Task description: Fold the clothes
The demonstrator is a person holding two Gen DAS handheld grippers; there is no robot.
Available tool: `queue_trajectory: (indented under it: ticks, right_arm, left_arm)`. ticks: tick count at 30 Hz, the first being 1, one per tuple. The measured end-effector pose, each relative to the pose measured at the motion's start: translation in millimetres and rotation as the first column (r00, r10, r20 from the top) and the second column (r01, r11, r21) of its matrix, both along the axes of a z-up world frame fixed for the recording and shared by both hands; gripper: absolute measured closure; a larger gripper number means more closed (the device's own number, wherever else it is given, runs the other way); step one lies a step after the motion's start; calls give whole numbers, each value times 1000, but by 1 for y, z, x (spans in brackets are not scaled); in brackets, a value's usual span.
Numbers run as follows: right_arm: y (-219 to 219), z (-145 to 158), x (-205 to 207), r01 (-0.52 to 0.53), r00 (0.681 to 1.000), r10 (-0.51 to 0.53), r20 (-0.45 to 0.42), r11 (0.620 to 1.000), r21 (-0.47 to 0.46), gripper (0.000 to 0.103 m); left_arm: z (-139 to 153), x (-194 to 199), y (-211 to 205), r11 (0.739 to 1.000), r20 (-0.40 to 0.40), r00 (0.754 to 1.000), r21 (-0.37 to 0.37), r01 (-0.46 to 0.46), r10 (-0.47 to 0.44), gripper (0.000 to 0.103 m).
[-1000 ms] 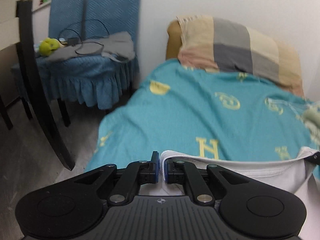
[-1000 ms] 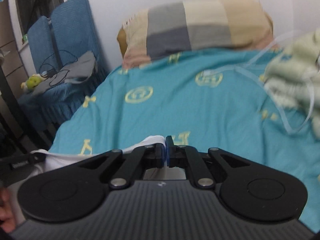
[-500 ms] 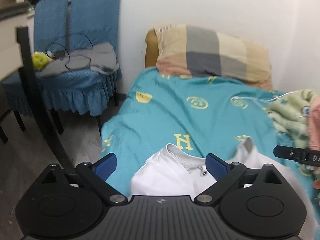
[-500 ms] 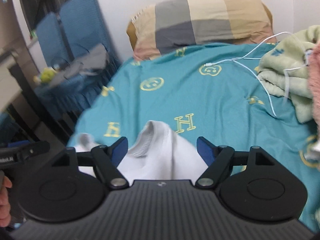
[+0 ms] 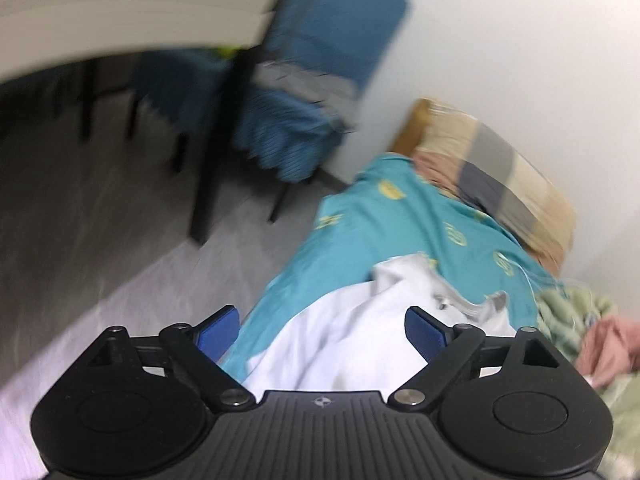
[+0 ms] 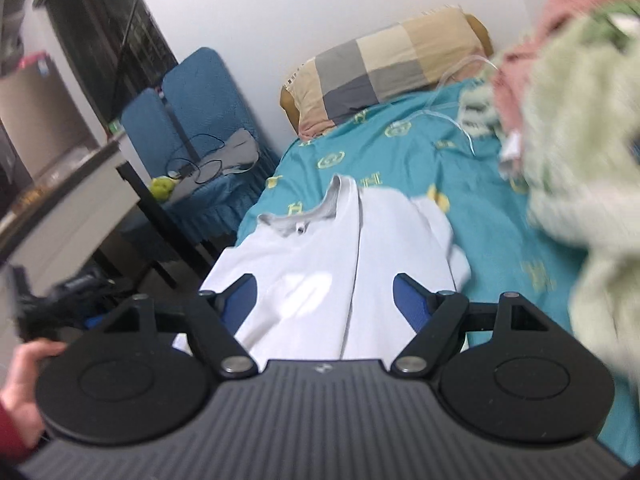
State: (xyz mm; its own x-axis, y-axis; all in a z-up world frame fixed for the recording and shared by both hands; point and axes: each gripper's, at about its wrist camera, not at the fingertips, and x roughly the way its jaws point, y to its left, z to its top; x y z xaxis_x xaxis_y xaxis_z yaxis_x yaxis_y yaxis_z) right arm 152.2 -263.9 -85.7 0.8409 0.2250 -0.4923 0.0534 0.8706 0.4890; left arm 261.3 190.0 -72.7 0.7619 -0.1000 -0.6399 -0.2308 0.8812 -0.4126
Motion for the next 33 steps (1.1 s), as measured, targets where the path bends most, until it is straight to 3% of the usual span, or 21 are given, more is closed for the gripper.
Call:
queue_trajectory:
  ticks: [3, 5, 10, 14, 16, 18, 21, 23, 28, 33]
  right_arm:
    - [-6, 2, -51, 17, 1000, -18, 11, 999, 37, 30]
    - [-13, -7, -54, 45, 999, -45, 1, 997, 66, 33]
    - [-9, -24, -27, 28, 1000, -27, -16, 996, 82, 34]
    - [0, -35, -12, 8, 999, -7, -32, 999, 46, 34]
    - [0, -36, -10, 10, 999, -9, -34, 999, 47, 34]
    - [-1, -38, -8, 13, 999, -11, -36, 999, 49, 34]
    - [-1, -40, -5, 16, 999, -14, -40, 999, 52, 34]
    - [-2, -42, -4, 18, 999, -16, -42, 998, 53, 34]
    - [-4, -48, 5, 26, 998, -24, -52, 999, 40, 34]
    - [-6, -55, 17, 33, 997, -32, -64, 999, 15, 34]
  left_arm:
    - [-22, -3, 24, 994, -58, 997, -91, -65, 60, 23]
    - [-40, -4, 36, 982, -71, 993, -158, -105, 95, 25]
    - [-90, 4, 49, 947, -152, 981, -280, -160, 121, 44]
    - [-116, 13, 45, 942, -179, 981, -308, -133, 80, 54]
    - [-123, 19, 37, 949, -185, 980, -292, -123, 70, 65]
    - [-127, 21, 36, 952, -175, 981, -275, -134, 88, 97]
    - [-124, 33, 37, 947, -138, 986, -294, -130, 93, 98]
    - [-104, 41, 39, 962, -98, 992, -252, -104, 81, 99]
    - [-54, 75, 55, 994, -38, 995, -48, -96, 95, 99]
    - [-39, 130, 57, 979, -74, 989, 171, -114, 128, 99]
